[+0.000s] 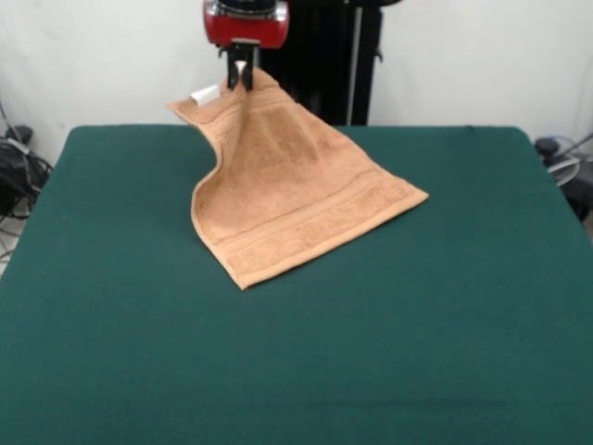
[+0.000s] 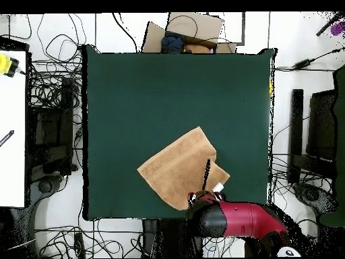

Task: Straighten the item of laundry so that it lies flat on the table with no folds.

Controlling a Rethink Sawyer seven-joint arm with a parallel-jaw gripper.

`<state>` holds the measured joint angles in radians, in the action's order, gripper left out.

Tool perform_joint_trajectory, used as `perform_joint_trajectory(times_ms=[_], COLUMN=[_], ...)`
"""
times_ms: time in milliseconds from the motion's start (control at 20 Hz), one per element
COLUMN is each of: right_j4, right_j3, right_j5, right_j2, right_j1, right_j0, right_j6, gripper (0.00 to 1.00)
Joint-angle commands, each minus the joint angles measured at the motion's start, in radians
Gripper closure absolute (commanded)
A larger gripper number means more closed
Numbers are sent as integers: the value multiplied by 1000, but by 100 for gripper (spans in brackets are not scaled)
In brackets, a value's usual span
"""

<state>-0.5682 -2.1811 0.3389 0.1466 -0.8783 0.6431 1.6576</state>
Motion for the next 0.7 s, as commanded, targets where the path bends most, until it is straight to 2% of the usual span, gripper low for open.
perform_joint_trajectory(times_ms=[50, 700], right_j4=[-48, -35], right_j3=[40, 45], right_j5=[-26, 1], right_j2=[92, 104], right_j1=[95, 91], right_j0=[22, 19], right_j6=[-7, -7], gripper=[100, 100])
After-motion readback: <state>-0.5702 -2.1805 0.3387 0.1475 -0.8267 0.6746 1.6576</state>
